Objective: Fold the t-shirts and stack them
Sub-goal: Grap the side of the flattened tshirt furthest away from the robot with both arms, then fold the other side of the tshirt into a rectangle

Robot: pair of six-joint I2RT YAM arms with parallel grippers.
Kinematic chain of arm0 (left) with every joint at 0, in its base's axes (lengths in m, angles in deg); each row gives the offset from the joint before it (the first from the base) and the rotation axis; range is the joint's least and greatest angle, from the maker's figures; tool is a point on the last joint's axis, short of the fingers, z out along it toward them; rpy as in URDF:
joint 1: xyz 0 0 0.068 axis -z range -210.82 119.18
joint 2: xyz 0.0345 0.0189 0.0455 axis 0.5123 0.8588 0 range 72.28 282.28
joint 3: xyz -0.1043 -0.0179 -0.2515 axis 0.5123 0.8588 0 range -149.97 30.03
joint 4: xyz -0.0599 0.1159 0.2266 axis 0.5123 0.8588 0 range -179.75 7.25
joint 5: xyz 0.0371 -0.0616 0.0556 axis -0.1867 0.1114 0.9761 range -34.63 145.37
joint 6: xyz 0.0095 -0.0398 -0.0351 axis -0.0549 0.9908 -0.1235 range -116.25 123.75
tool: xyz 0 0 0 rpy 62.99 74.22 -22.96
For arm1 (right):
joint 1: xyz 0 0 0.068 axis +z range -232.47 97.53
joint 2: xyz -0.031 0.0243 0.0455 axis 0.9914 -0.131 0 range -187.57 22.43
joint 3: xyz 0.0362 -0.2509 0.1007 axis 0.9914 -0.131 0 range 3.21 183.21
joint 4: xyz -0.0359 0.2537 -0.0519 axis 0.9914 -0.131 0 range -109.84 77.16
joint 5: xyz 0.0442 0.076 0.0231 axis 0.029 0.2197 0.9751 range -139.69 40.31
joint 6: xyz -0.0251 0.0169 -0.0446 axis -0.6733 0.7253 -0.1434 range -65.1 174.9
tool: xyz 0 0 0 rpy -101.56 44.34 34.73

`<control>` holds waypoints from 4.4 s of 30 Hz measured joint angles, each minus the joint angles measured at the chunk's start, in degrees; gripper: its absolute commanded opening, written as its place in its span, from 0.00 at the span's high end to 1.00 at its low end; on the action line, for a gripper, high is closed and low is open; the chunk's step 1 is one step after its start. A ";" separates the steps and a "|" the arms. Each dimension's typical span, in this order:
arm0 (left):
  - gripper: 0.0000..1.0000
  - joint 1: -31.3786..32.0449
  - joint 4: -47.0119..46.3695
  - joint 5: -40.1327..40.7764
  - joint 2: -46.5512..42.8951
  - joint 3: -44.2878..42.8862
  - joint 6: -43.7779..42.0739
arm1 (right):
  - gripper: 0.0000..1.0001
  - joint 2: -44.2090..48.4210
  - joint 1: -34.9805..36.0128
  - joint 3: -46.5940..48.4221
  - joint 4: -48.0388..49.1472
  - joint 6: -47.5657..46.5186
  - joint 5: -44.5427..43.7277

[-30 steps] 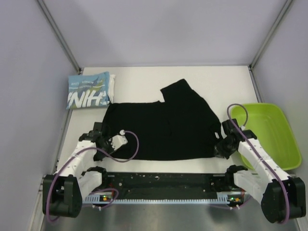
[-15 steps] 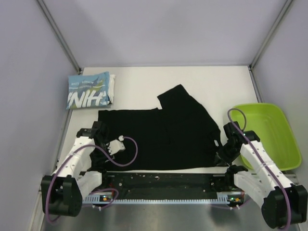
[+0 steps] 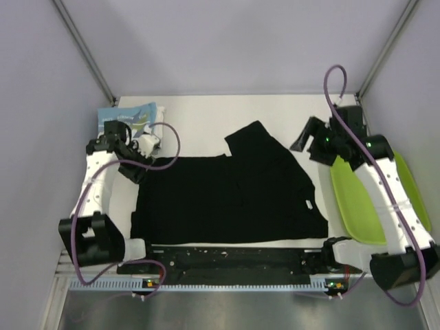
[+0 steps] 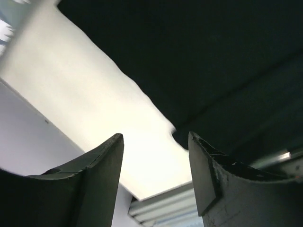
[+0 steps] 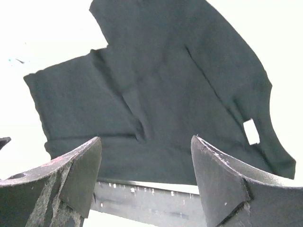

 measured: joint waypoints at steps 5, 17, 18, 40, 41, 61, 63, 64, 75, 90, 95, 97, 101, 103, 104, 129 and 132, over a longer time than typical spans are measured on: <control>0.45 -8.63 -6.71 -6.93 14.19 -8.66 12.07 | 0.20 -19.69 0.02 16.04 8.76 -9.42 1.92; 0.44 -13.40 -19.71 -12.26 30.75 -11.69 29.75 | 0.32 -71.38 0.98 51.01 14.51 -17.79 0.50; 0.44 -13.40 -20.37 -12.39 32.28 -11.98 30.42 | 0.32 -73.53 1.33 52.37 14.19 -18.14 -0.59; 0.76 -10.38 -22.62 -11.08 44.19 -19.08 31.95 | 0.93 -81.42 7.74 57.88 13.97 -32.09 -9.25; 0.85 -10.40 -22.64 -11.13 44.46 -19.37 31.95 | 1.00 -81.42 7.72 57.83 14.01 -32.20 -8.81; 1.00 -10.49 -25.81 -15.39 27.21 -8.41 25.90 | 1.00 -49.64 8.17 26.16 16.31 -32.44 -1.38; 1.00 -10.47 -25.66 -16.24 22.95 -7.74 23.96 | 1.00 -43.52 8.24 20.87 17.07 -32.11 -1.22; 1.00 -10.49 -25.16 -16.68 21.16 -7.54 22.69 | 1.00 -40.33 8.26 17.90 17.22 -31.98 -1.46; 1.00 -10.49 -12.66 -15.19 7.58 0.46 6.58 | 1.00 -18.25 8.28 -3.93 5.16 -27.34 -8.76; 0.46 -10.56 -6.08 -1.44 -2.29 19.98 -5.03 | 0.55 -16.57 8.28 -18.64 -0.02 -16.44 -7.45; 0.35 -10.60 -4.04 -0.79 -1.40 18.05 -8.22 | 0.49 -17.09 8.28 -19.02 -1.14 -15.10 -8.57; 0.35 -10.60 -2.27 -1.07 -1.57 16.39 -10.34 | 0.51 -16.74 8.28 -18.93 -1.57 -14.91 -9.20; 0.36 -9.97 1.03 -3.91 -2.80 14.03 -13.70 | 0.51 -14.34 9.05 -15.74 -1.40 -15.26 -9.64; 0.34 -8.33 1.97 -5.57 -2.99 13.94 -14.12 | 0.51 -13.49 10.19 -13.31 1.16 -15.82 -8.90; 0.33 -6.97 2.03 -6.21 -2.97 14.12 -14.10 | 0.51 -13.51 10.84 -12.04 3.02 -16.24 -8.15; 1.00 3.76 -10.84 -0.76 2.97 25.44 -13.16 | 0.92 -38.53 15.06 -5.62 20.37 -18.43 -1.55; 1.00 3.76 -10.58 -0.61 2.97 25.42 -12.94 | 1.00 -38.53 15.13 -6.10 19.89 -18.01 -1.92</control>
